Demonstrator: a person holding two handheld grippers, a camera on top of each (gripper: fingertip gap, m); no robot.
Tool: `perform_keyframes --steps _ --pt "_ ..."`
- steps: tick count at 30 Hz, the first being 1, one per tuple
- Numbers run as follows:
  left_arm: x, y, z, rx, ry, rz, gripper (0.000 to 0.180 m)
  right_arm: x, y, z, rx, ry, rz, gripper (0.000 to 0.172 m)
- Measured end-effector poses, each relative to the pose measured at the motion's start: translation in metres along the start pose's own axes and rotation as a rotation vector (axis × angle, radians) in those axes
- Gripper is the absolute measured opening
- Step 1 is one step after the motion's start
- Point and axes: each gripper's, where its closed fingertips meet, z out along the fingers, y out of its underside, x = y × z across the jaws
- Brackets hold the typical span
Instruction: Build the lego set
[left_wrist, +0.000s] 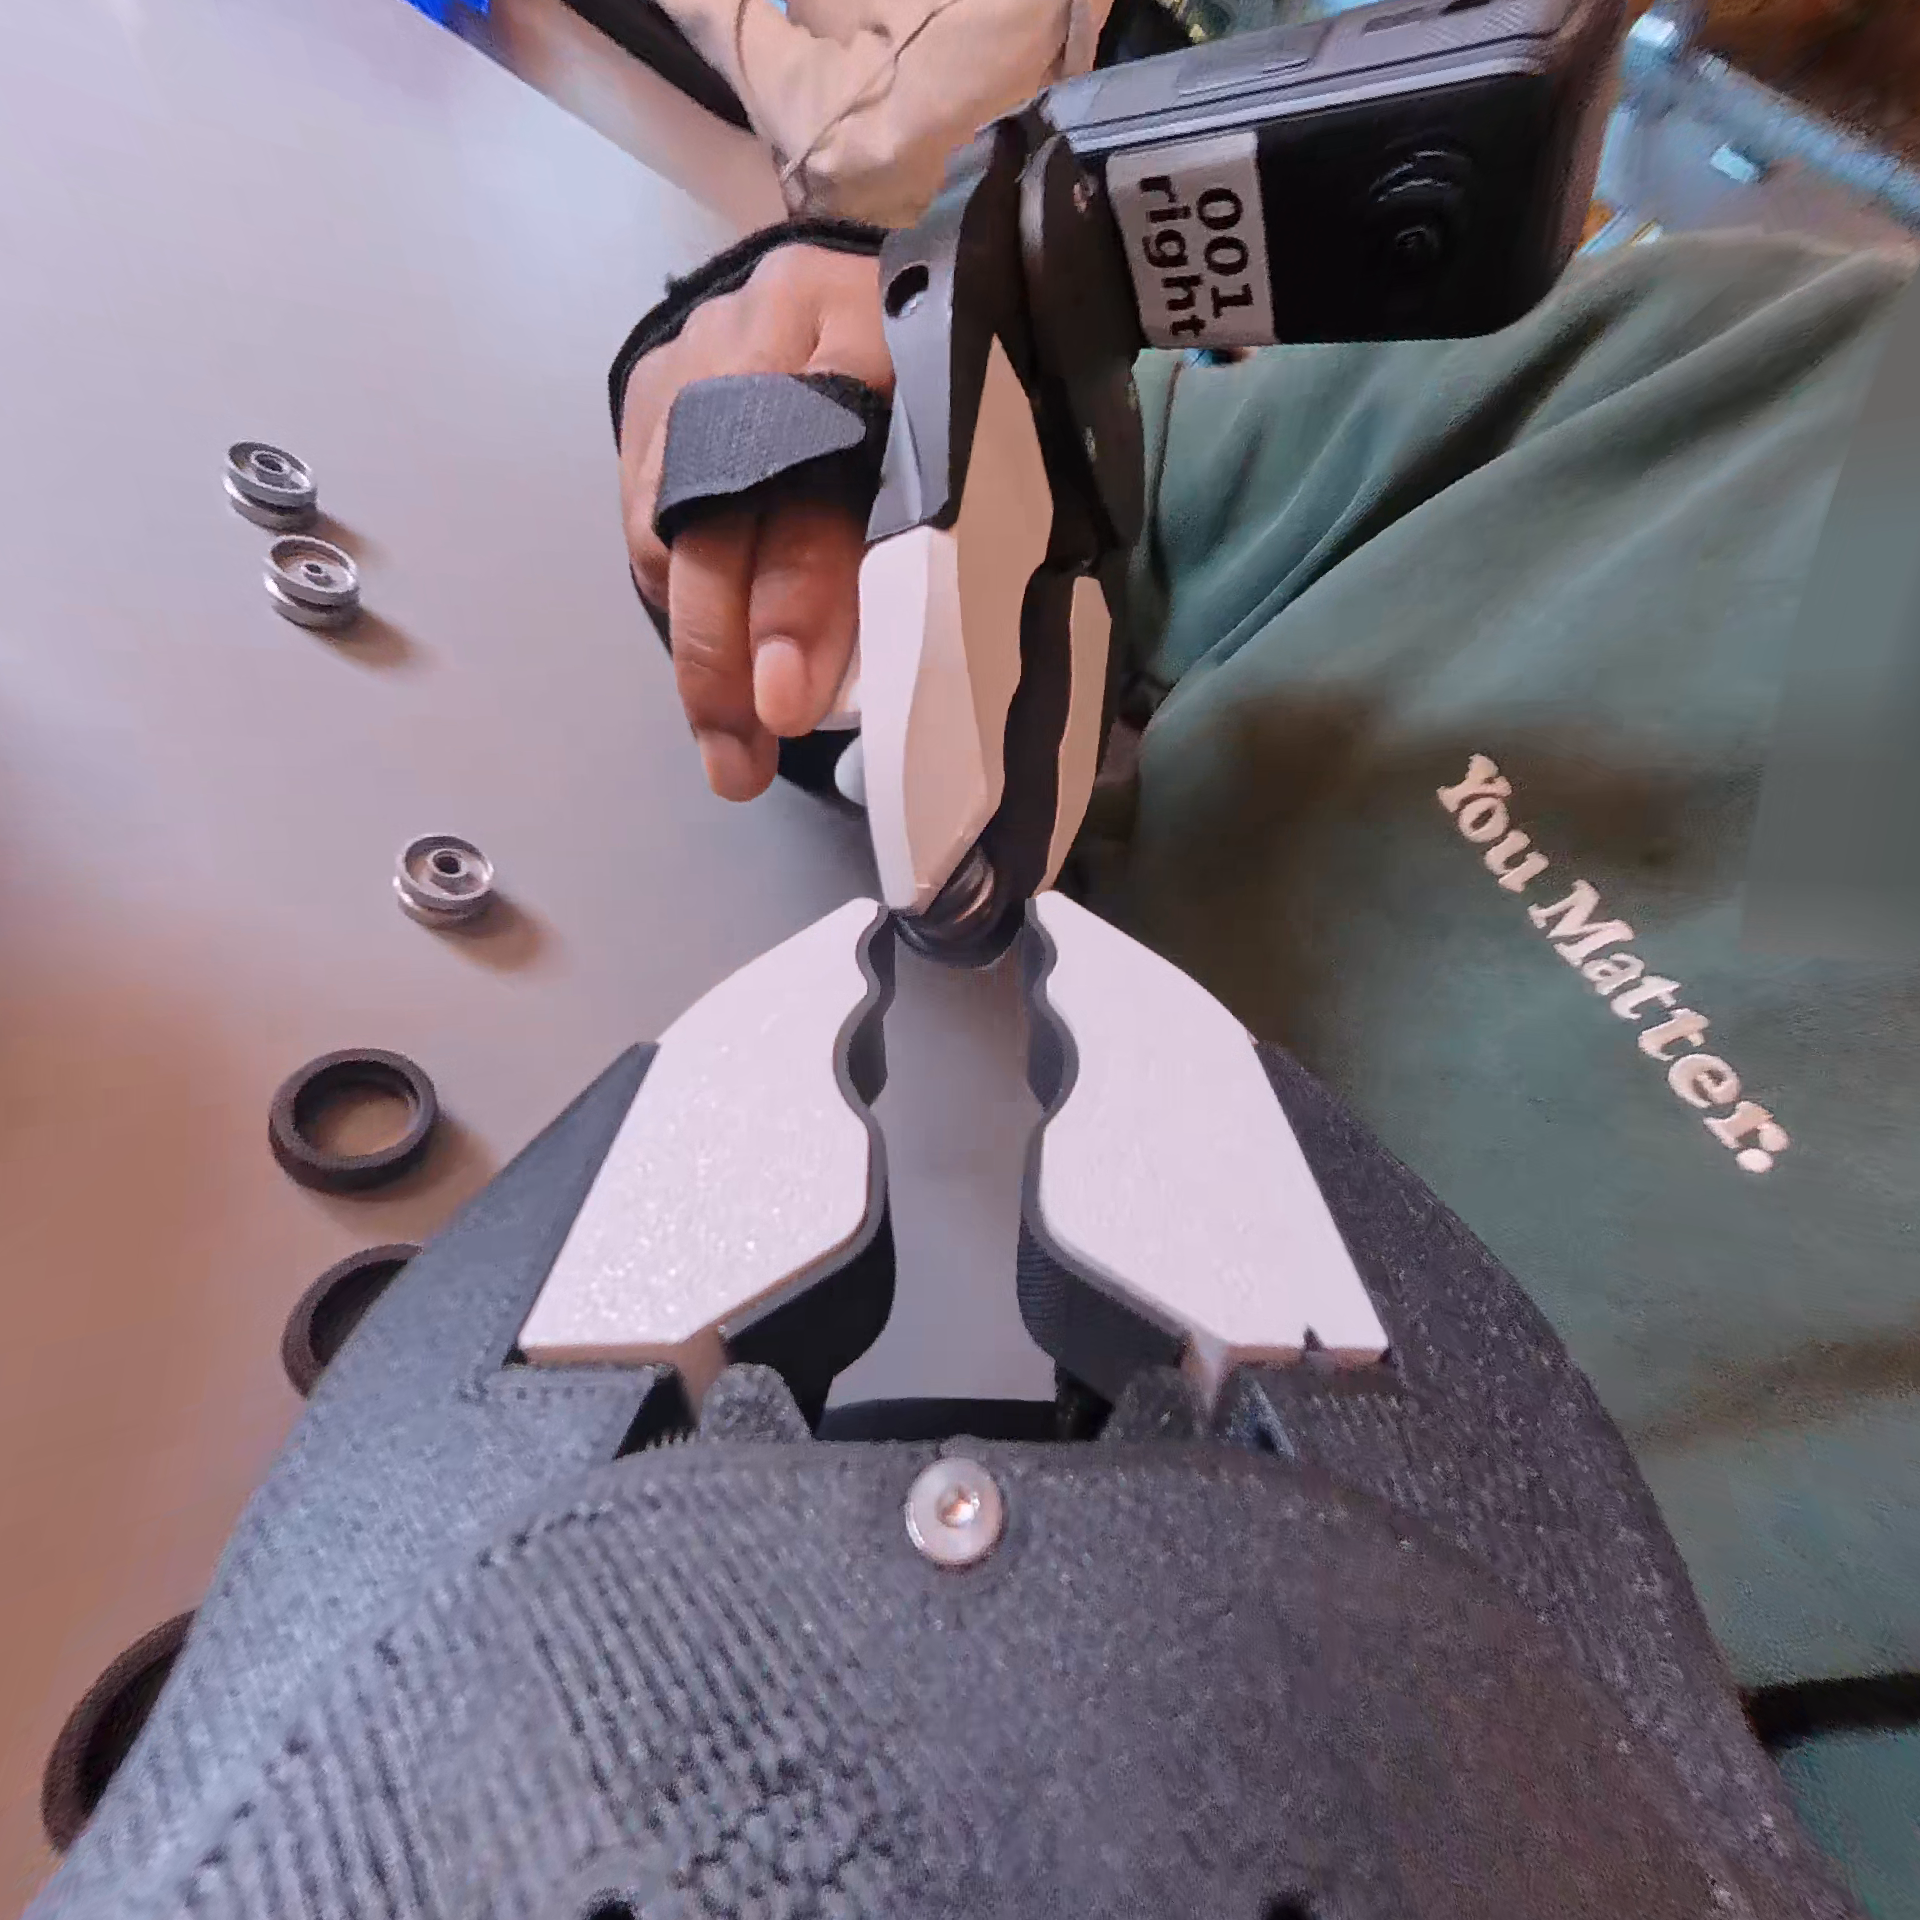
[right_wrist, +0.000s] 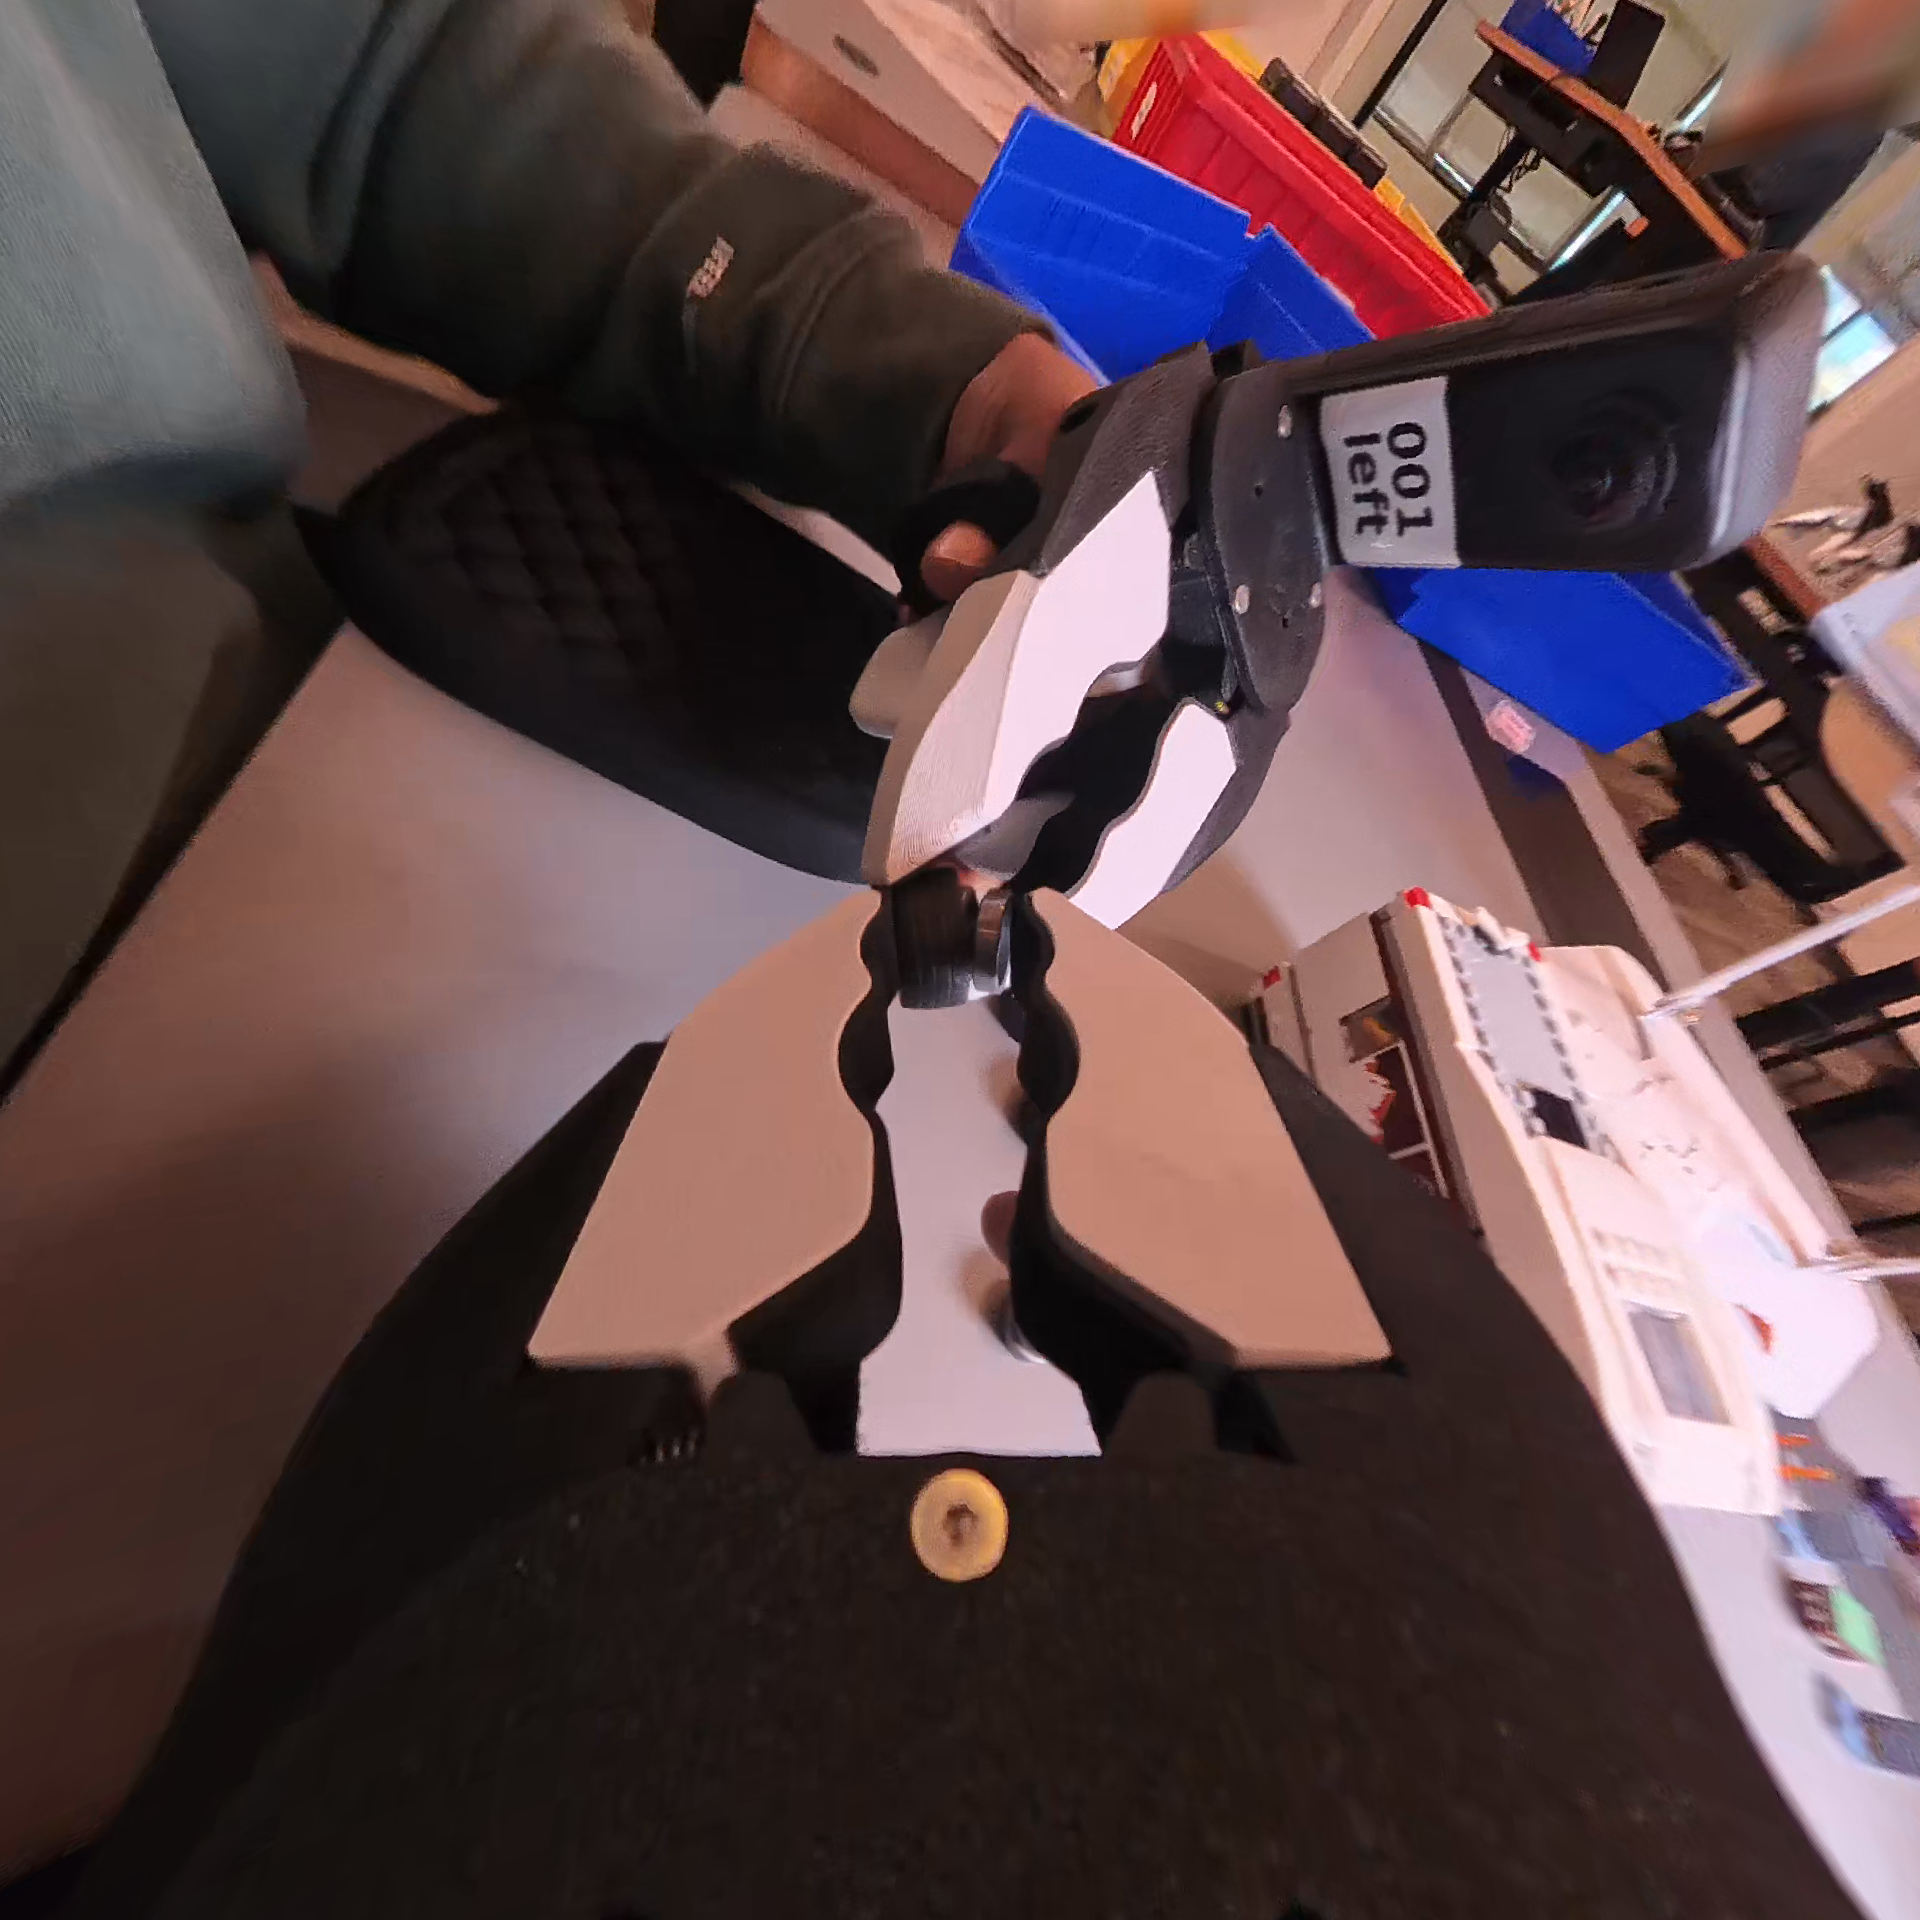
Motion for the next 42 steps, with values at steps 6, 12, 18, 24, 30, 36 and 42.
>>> perform_keyframes --steps 6,12,18,24,30,36,42 --pt "0.001 -0.025 -0.008 0.178 0.018 0.026 0.028 0.017 -0.011 -0.01 0.188 -0.079 0.328 0.02" --pt "0.001 -0.049 -0.02 0.271 -0.296 0.414 0.027 0.032 -0.021 -0.026 0.334 -0.111 0.54 0.02" --pt "0.003 -0.052 -0.011 0.25 -0.389 0.488 0.031 0.035 -0.027 -0.031 0.38 -0.137 0.59 0.02" --pt "0.006 -0.05 -0.009 0.259 -0.32 0.449 0.028 0.03 -0.029 -0.032 0.368 -0.14 0.557 0.017" --pt "0.013 -0.052 -0.008 0.289 -0.271 0.43 0.025 0.028 -0.036 -0.035 0.399 -0.163 0.55 0.016" --pt "0.013 -0.056 -0.009 0.327 -0.27 0.421 0.011 0.038 -0.035 -0.04 0.407 -0.068 0.484 0.018" --pt "0.009 -0.061 -0.015 0.447 -0.065 0.091 0.032 0.044 -0.022 -0.035 0.247 0.18 0.117 0.018"
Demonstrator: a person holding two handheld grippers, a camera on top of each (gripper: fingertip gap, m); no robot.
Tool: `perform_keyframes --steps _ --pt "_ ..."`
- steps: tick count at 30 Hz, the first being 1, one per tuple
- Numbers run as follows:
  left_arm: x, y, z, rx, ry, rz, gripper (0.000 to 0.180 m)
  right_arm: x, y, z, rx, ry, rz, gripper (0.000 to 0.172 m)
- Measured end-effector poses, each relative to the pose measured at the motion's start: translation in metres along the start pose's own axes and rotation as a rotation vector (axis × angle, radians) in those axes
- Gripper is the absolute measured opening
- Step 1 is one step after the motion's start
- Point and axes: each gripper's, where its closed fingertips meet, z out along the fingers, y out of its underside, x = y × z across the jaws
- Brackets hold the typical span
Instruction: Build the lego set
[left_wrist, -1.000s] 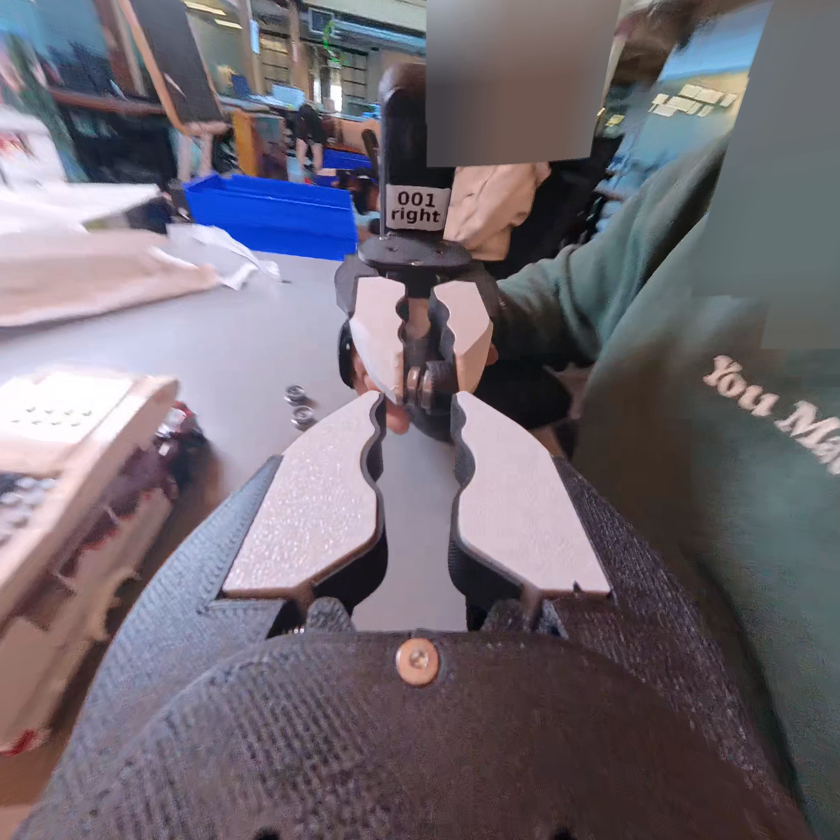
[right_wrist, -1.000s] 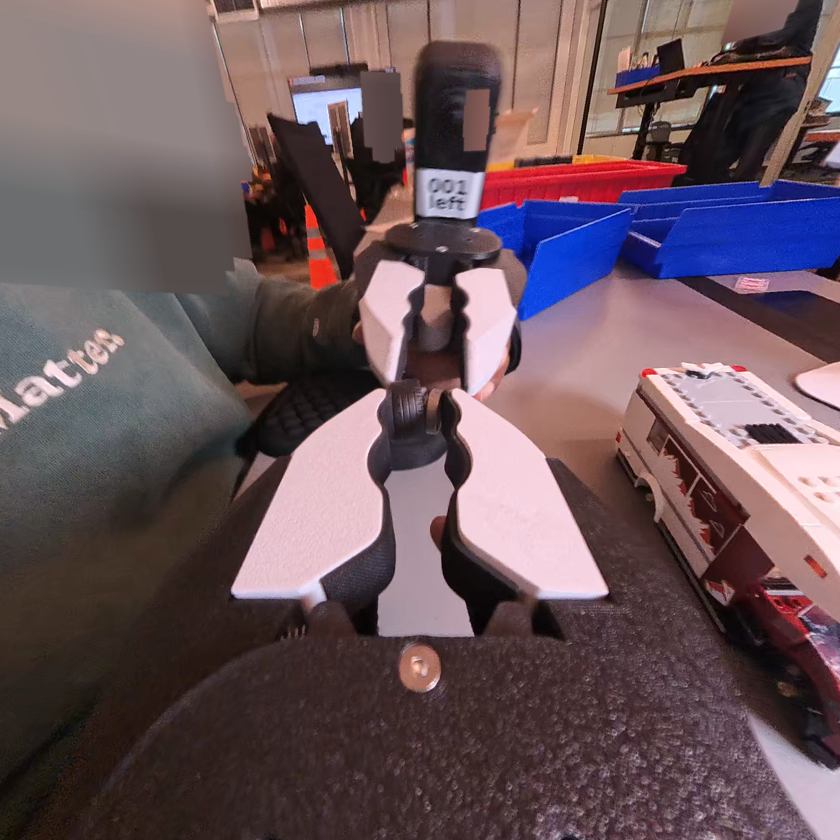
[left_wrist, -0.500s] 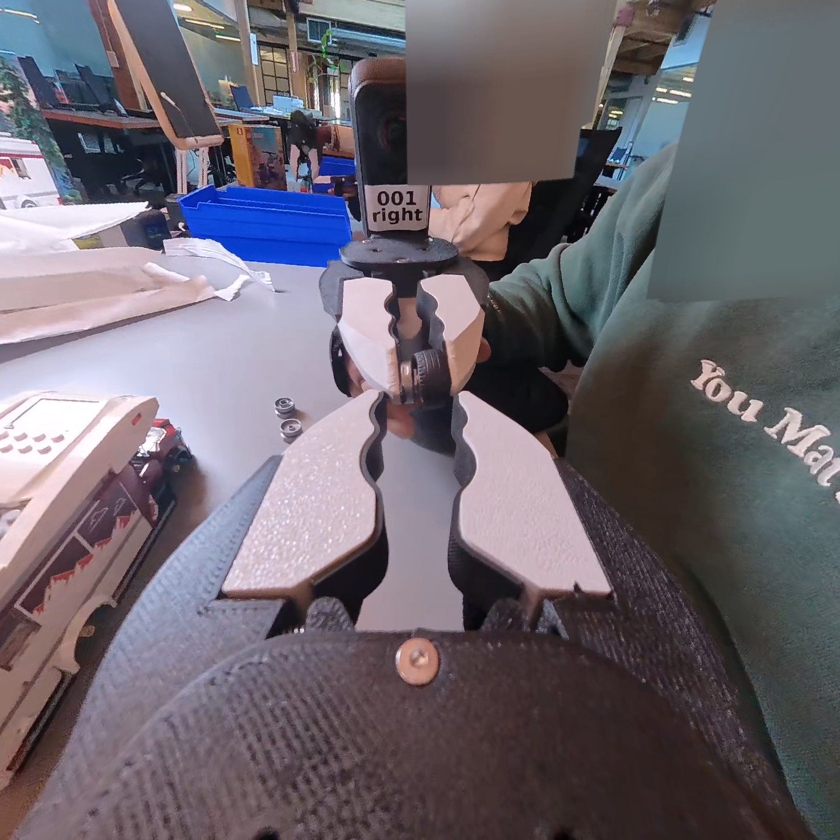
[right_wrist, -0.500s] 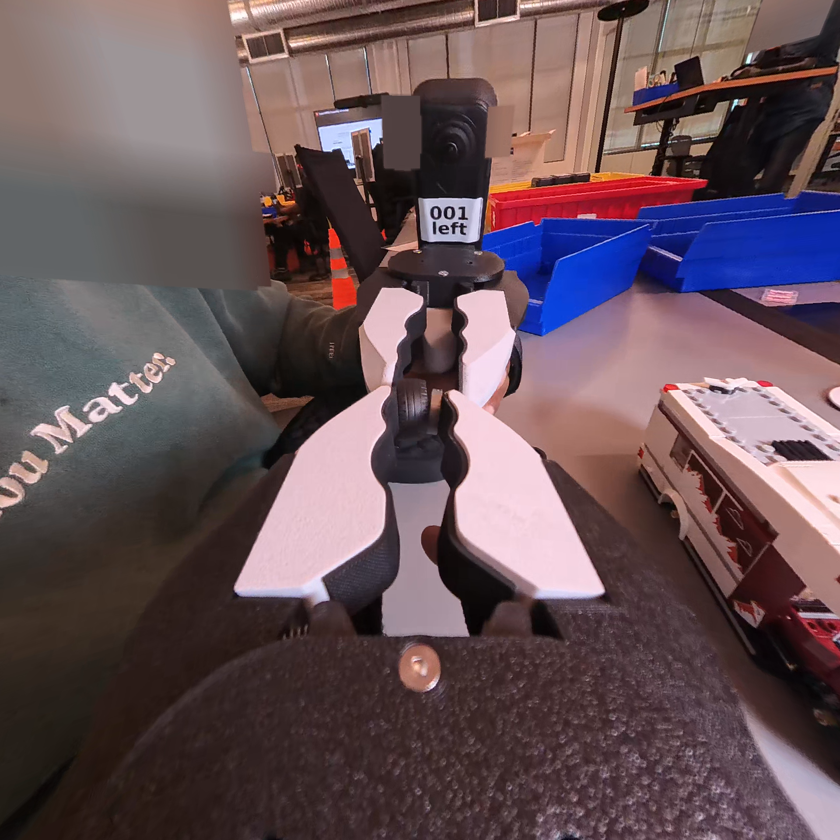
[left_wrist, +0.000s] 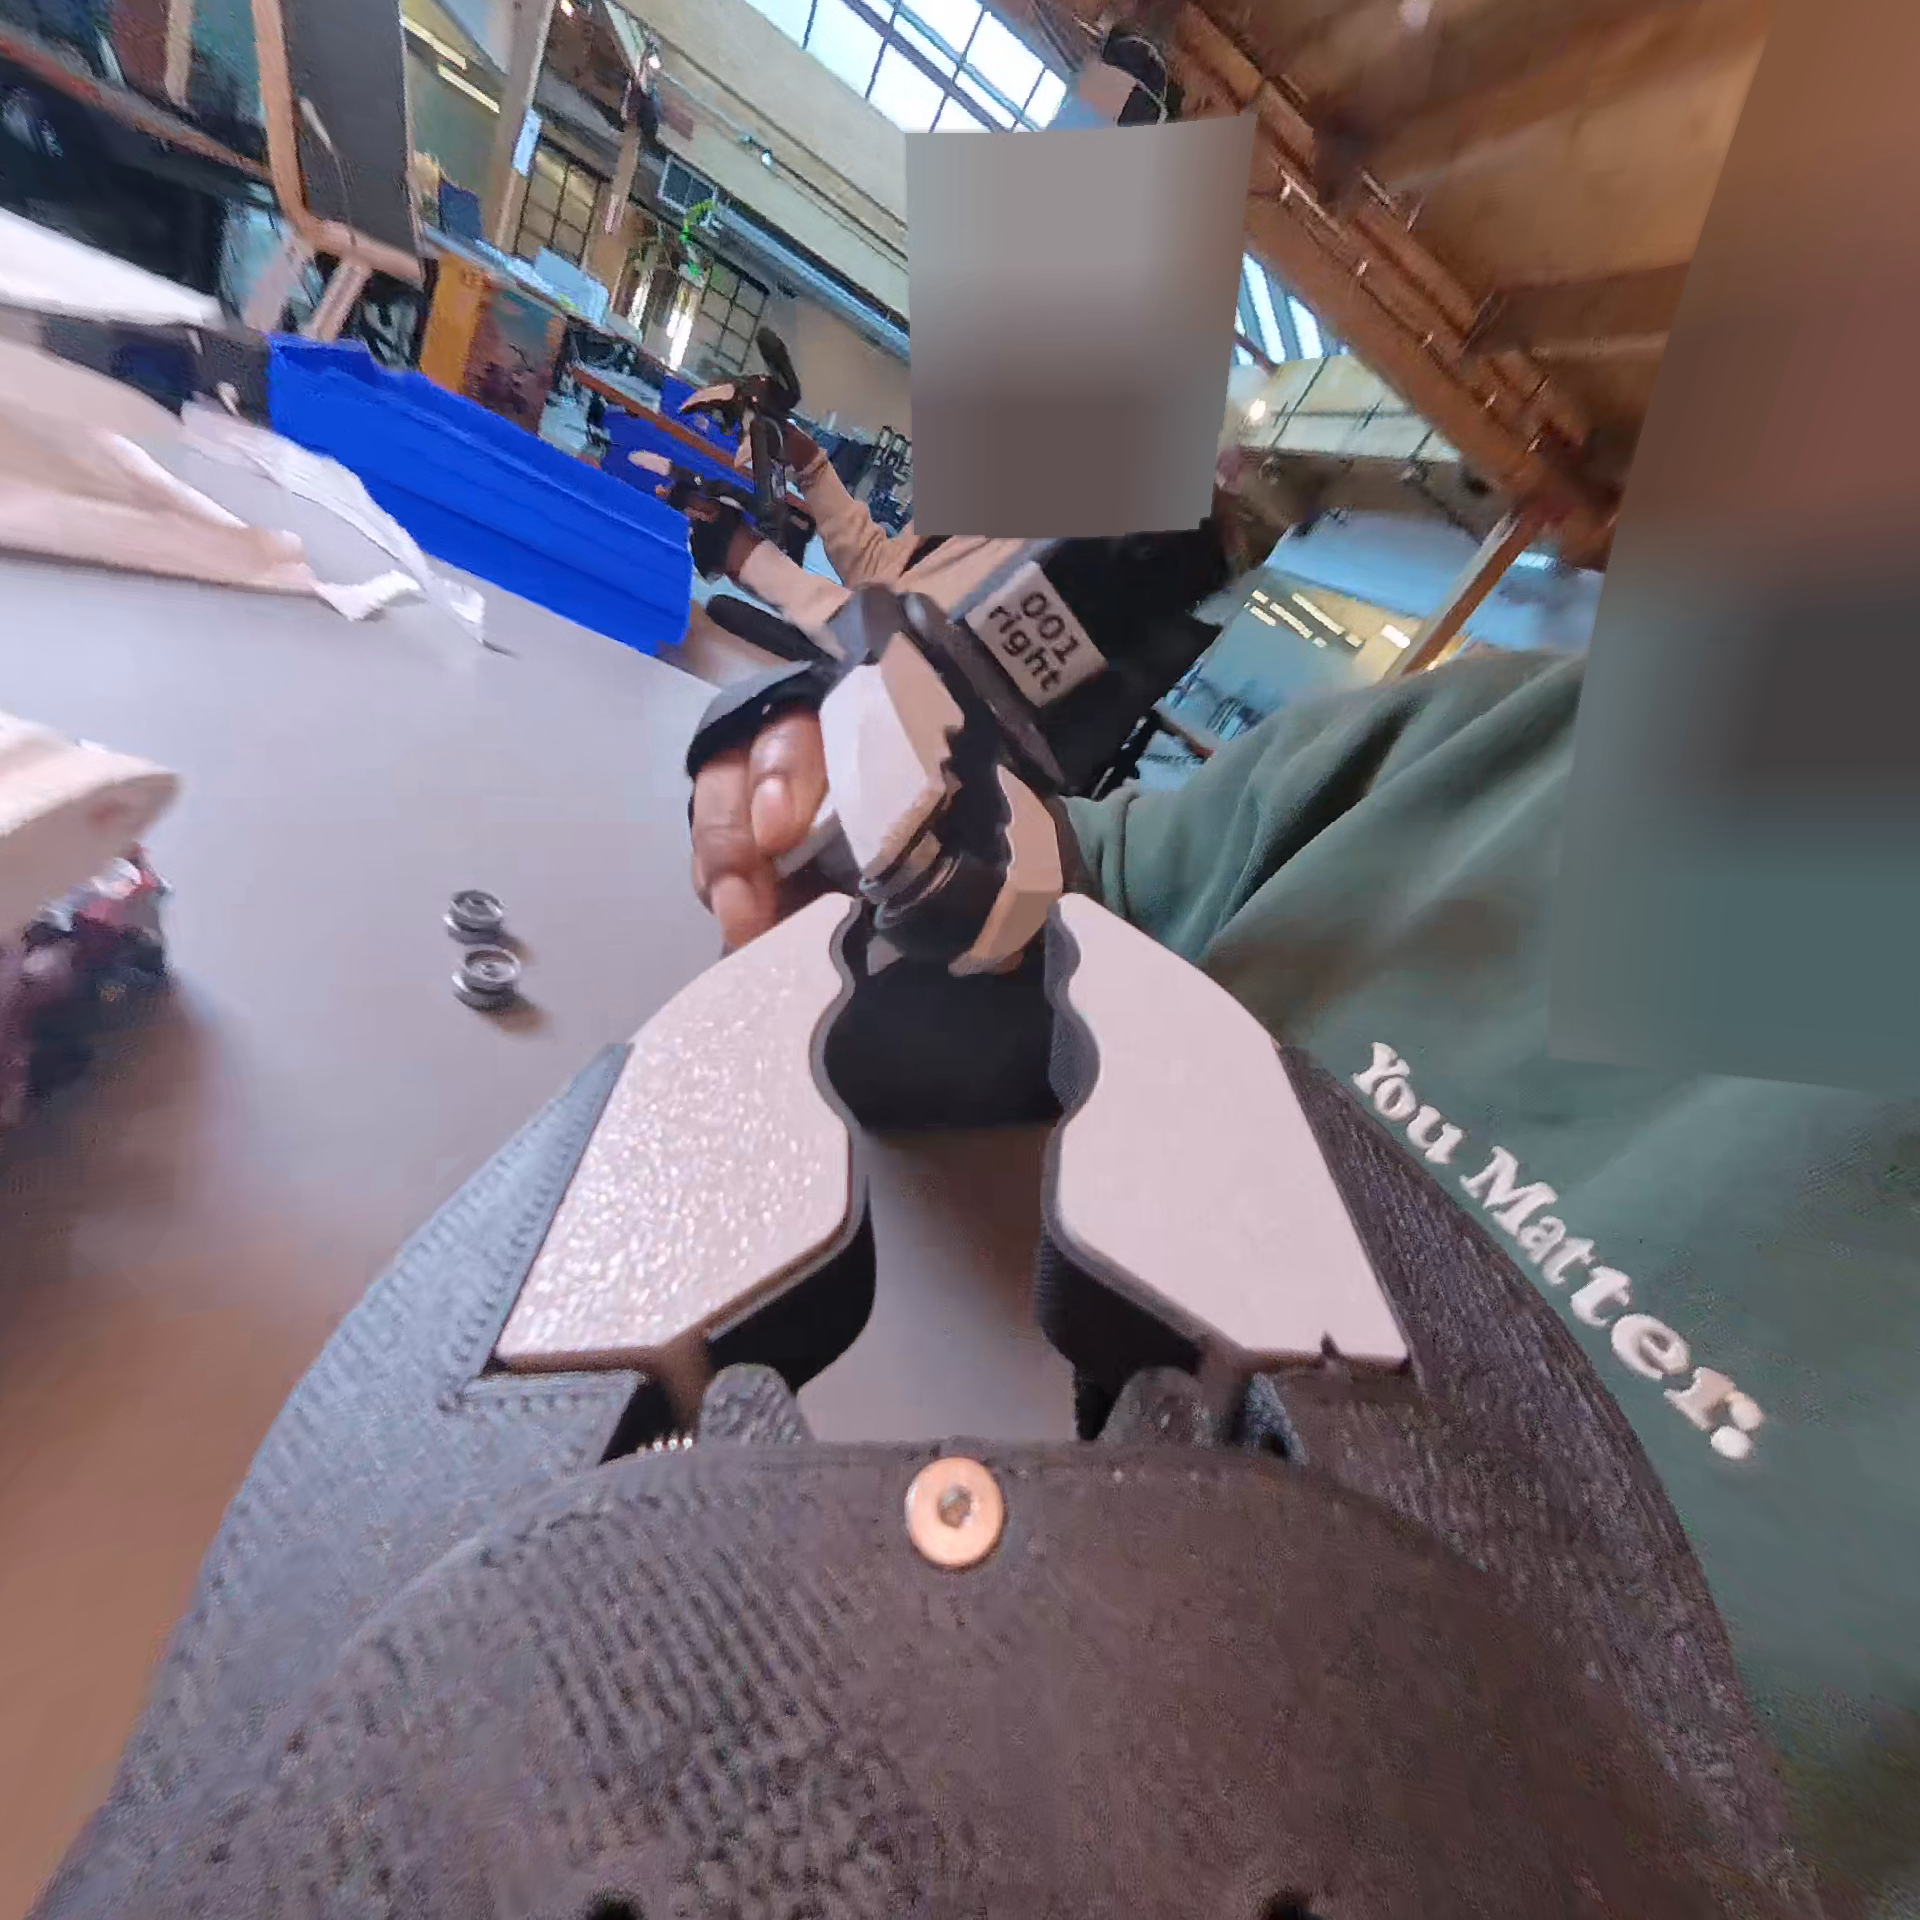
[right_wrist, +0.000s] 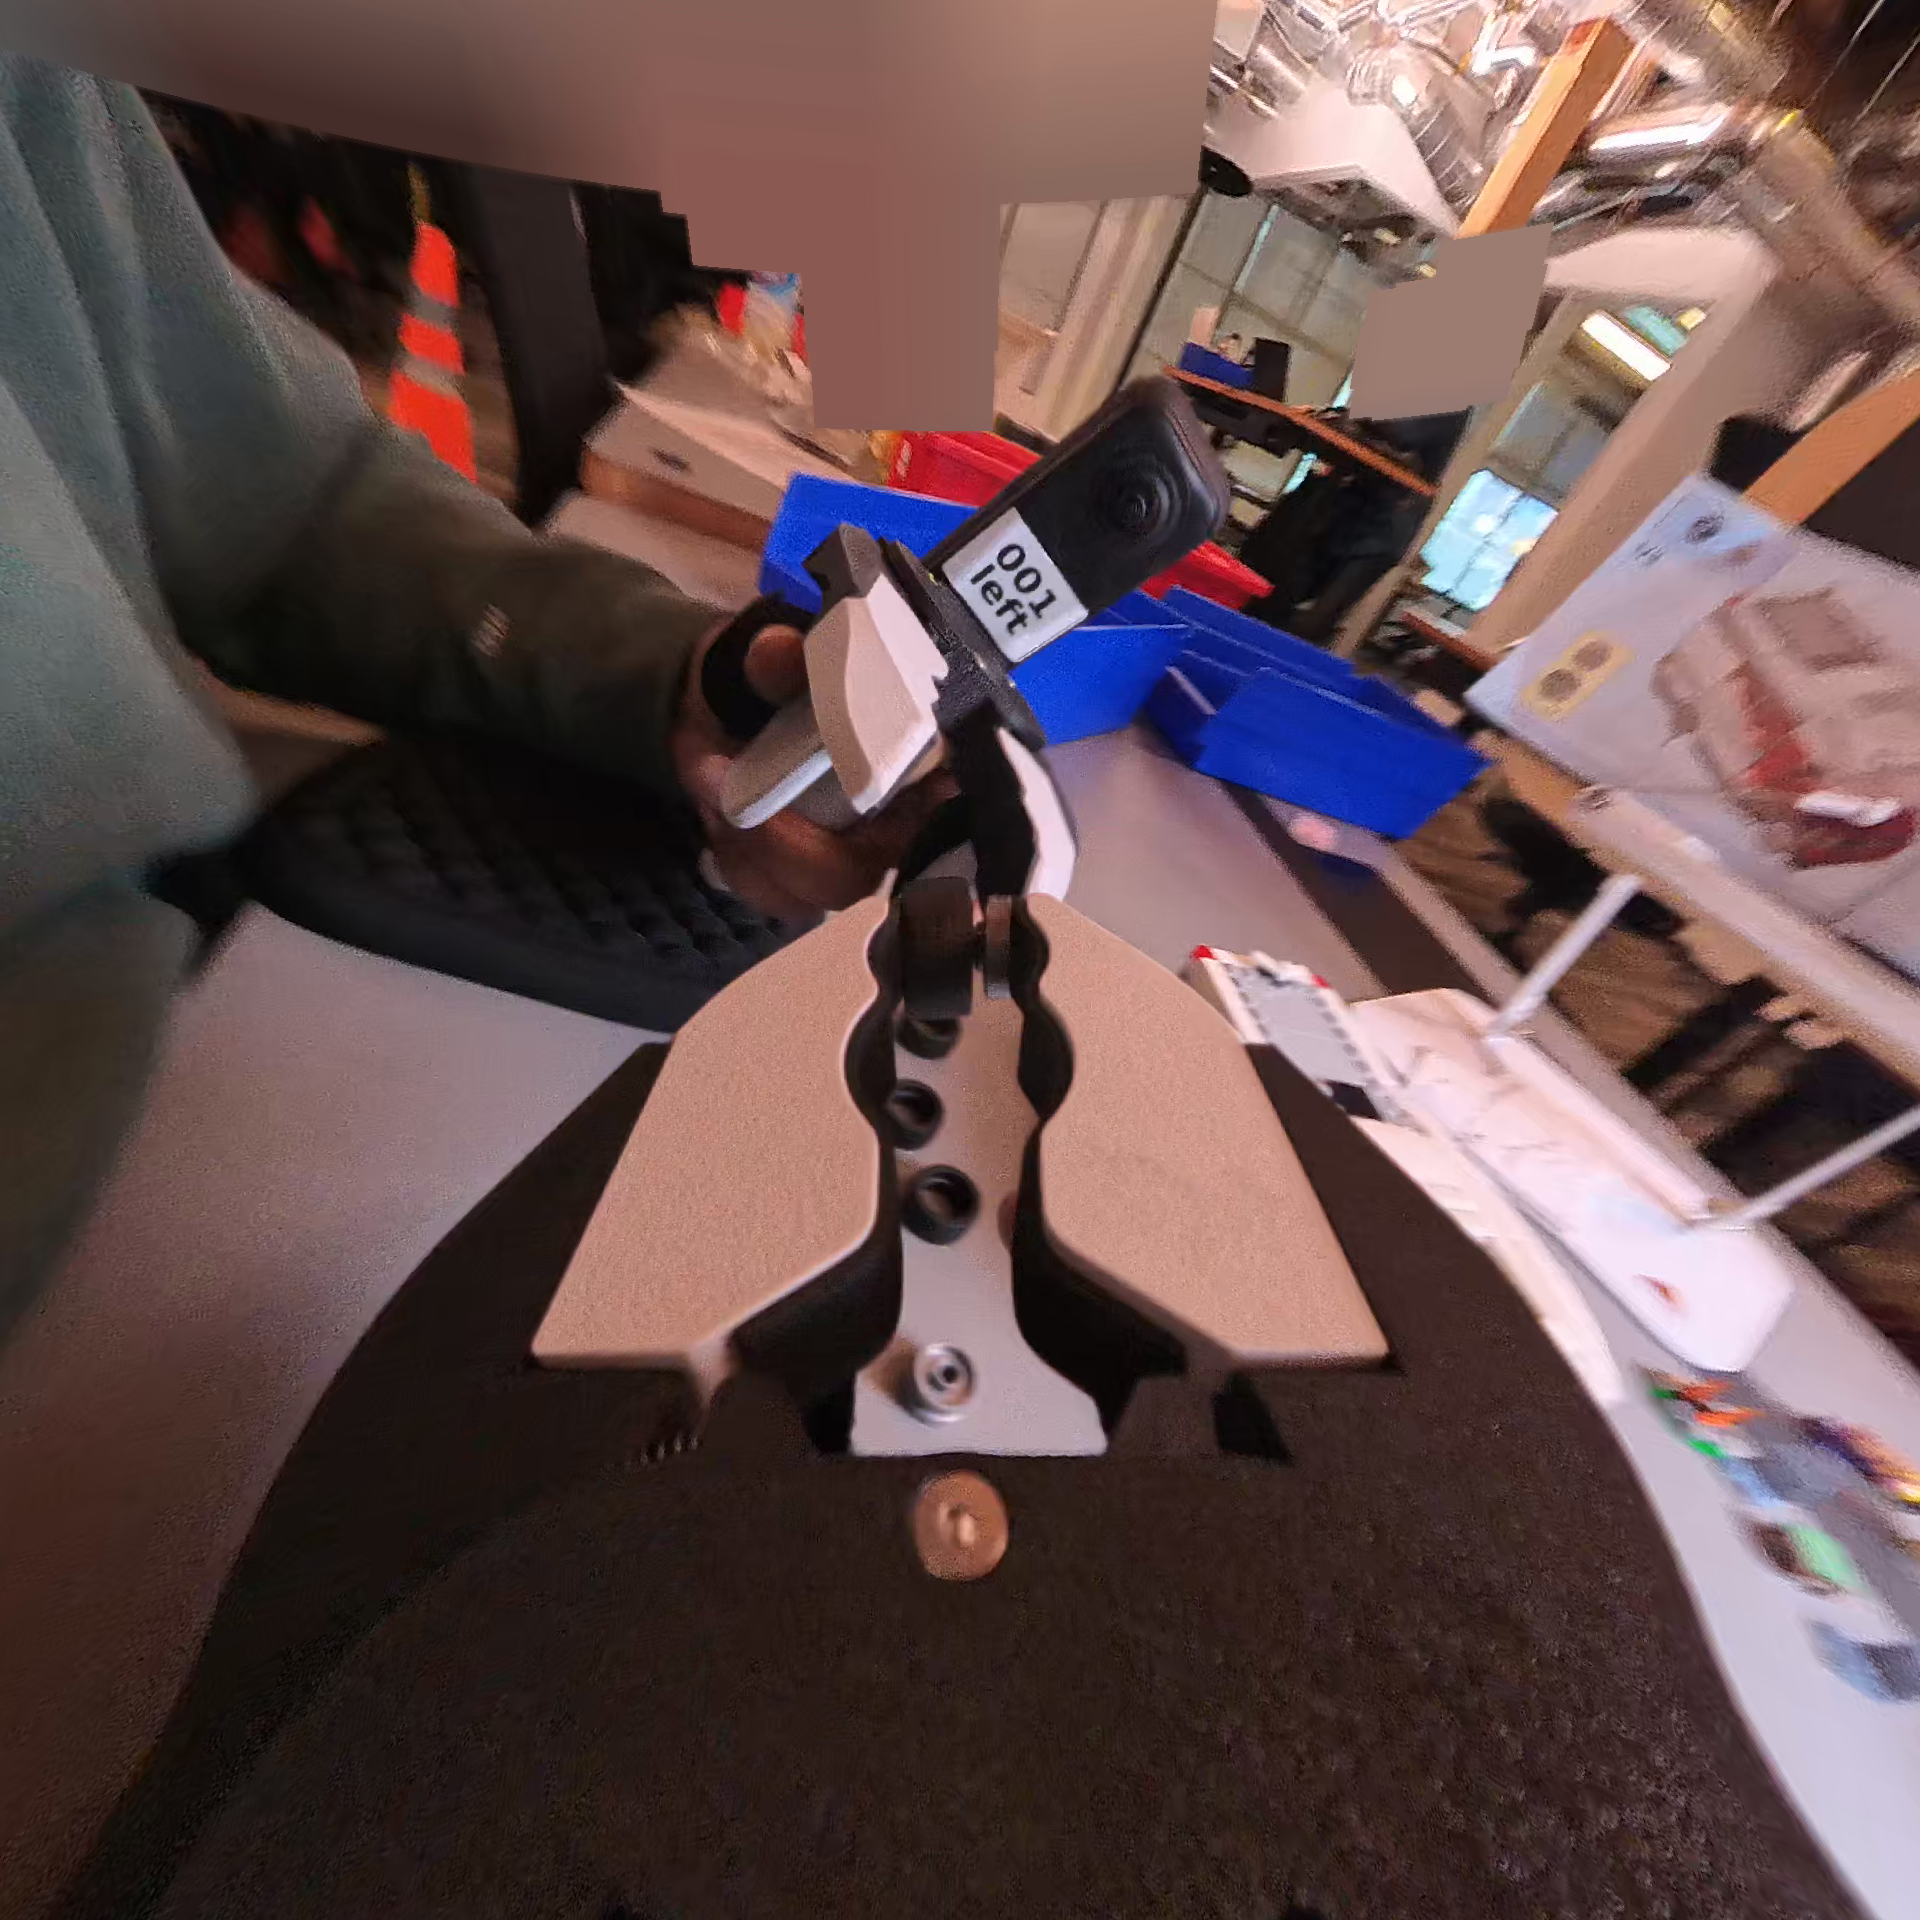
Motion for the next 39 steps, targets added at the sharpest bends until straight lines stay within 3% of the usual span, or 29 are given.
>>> perform_keyframes --steps 3,5,10,12,14,17,25,30,39 --pt "-0.003 0.008 0.008 -0.004 0.015 -0.093 0.035 -0.002 0.004 0.004 -0.056 0.067 -0.181 0.018" --pt "-0.006 0.01 0.01 -0.005 0.015 -0.139 0.025 -0.005 0.005 0.006 -0.07 0.083 -0.255 0.018" --pt "-0.004 0.016 0.01 -0.043 0.052 -0.181 0.024 -0.011 0.005 0.007 -0.07 0.07 -0.301 0.018" --pt "-0.002 0.014 0.01 -0.037 0.066 -0.184 0.024 -0.014 0.002 0.009 -0.065 0.072 -0.305 0.027" --pt "-0.001 0.015 0.01 -0.042 0.079 -0.199 0.024 -0.012 0.002 0.008 -0.075 0.083 -0.288 0.018" --pt "-0.002 0.014 0.01 -0.029 0.088 -0.231 0.023 -0.011 0.003 0.009 -0.078 0.054 -0.165 0.018" --pt "0.001 0.009 0.009 0.024 0.171 -0.335 0.024 -0.013 0.0 0.011 -0.067 0.023 -0.045 0.017" --pt "-0.001 0.008 0.009 0.036 0.155 -0.318 0.025 -0.012 0.002 0.011 -0.081 -0.016 0.019 0.017" --pt "-0.002 0.011 0.015 0.022 0.119 -0.292 0.027 0.007 0.001 0.004 -0.1 0.153 -0.193 0.017"
